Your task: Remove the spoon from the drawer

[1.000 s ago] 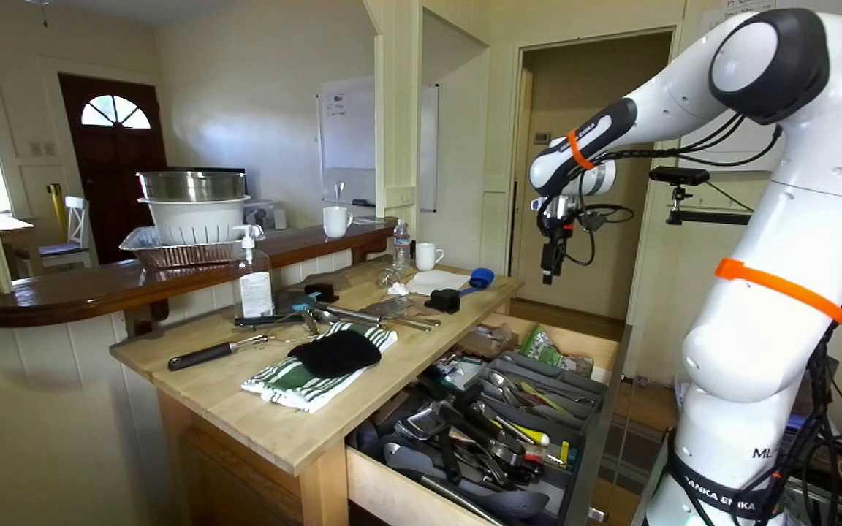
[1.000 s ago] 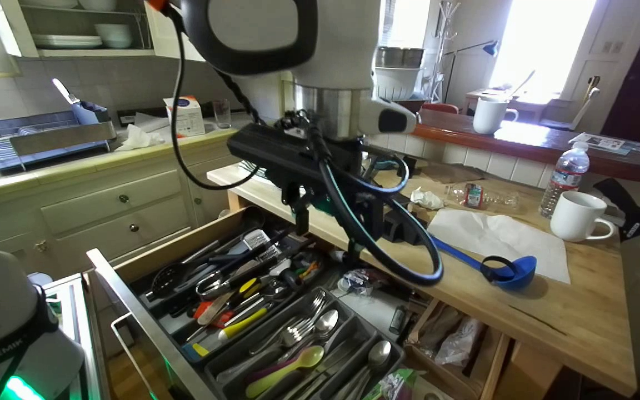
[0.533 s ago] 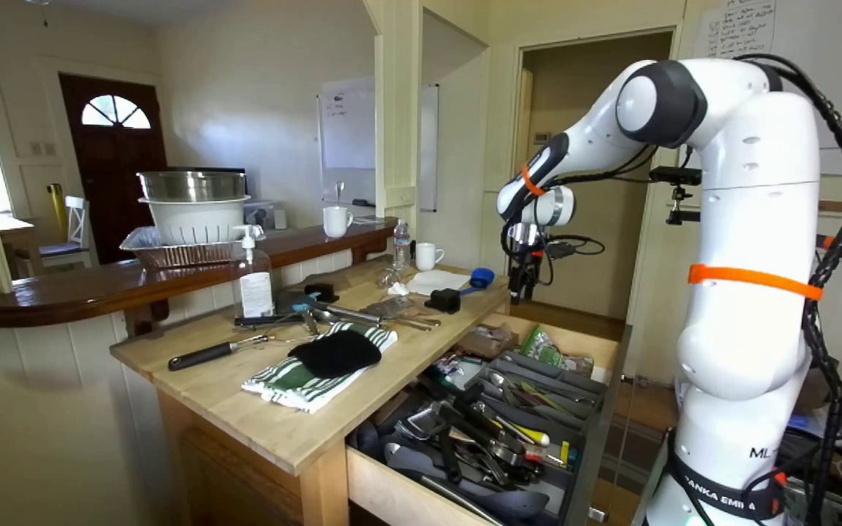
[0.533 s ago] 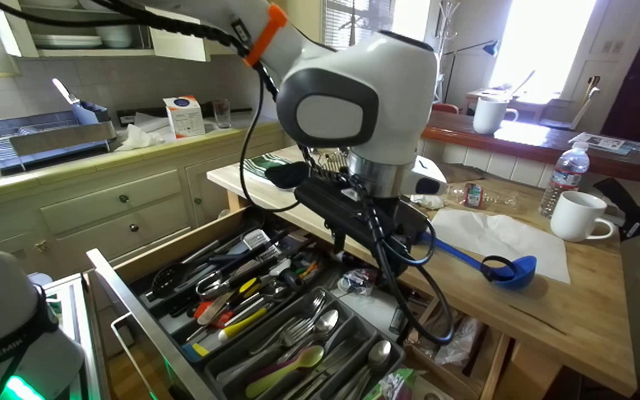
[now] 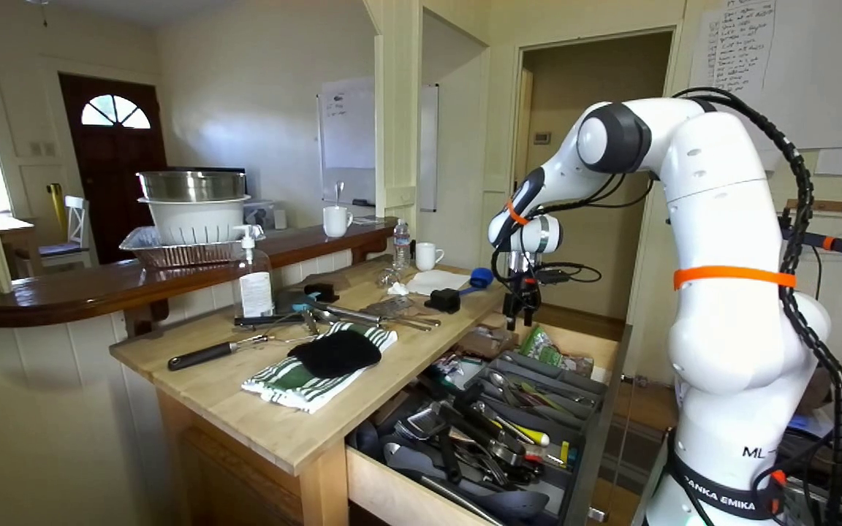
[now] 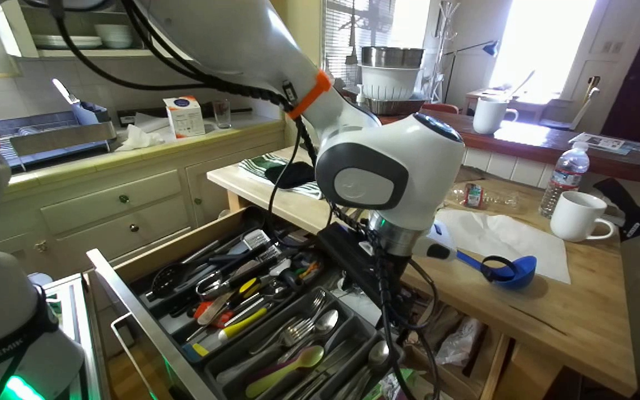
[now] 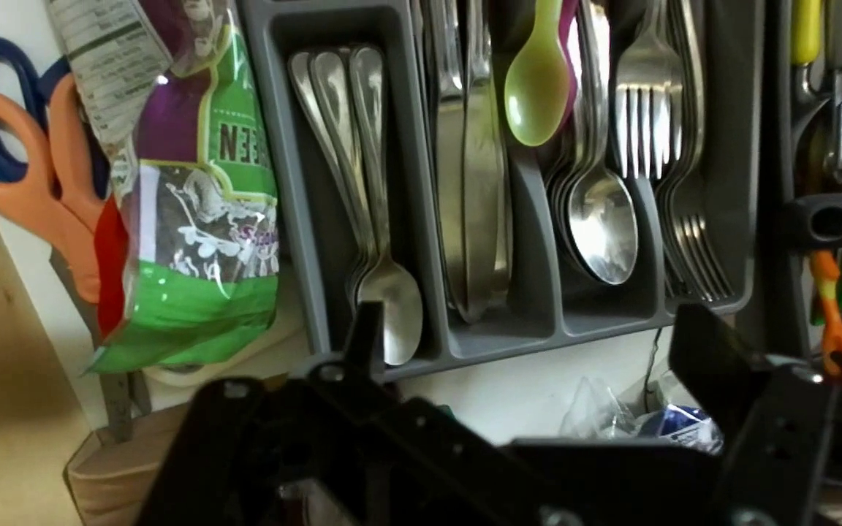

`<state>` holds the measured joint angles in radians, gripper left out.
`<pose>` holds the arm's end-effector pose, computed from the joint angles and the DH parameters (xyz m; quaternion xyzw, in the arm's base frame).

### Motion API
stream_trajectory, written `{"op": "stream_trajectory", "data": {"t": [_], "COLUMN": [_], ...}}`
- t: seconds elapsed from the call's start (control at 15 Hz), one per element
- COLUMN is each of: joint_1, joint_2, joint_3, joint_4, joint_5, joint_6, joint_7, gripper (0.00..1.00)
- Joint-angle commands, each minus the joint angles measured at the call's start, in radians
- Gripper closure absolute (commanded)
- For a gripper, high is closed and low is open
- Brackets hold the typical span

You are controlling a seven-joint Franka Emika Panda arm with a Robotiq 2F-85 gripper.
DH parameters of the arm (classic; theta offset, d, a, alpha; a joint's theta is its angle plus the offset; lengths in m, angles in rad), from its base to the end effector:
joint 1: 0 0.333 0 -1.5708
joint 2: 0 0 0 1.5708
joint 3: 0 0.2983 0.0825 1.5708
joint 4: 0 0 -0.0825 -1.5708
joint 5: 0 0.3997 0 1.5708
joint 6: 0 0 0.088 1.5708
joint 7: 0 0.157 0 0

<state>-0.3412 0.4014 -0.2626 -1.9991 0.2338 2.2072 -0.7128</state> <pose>0.4869 -0.3205 0.1729 -0.9955 0.0178 0.0460 0.0811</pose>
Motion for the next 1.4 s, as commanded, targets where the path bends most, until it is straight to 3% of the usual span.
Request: {"op": "stream_trajectory", "data": {"t": [0.0, 0.27, 0.8, 1.13, 1.33], "joint_1": [-0.040, -0.045, -0.048, -0.065, -0.061], "joint_2": [0.006, 0.002, 0.152, 0.209, 0.224], "joint_3": [0.042, 0.050, 0.051, 0.072, 0.074], "joint_4": [0.006, 0.007, 0.022, 0.030, 0.035], "joint_5": [-0.020, -0.018, -0.075, -0.113, -0.157], "joint_6": [0.000, 0.000, 0.145, 0.271, 0.310], "joint_7": [0.016, 0.015, 0.165, 0.204, 0.240], "gripper": [0.00, 0.00, 0.00, 0.38, 0.45]}}
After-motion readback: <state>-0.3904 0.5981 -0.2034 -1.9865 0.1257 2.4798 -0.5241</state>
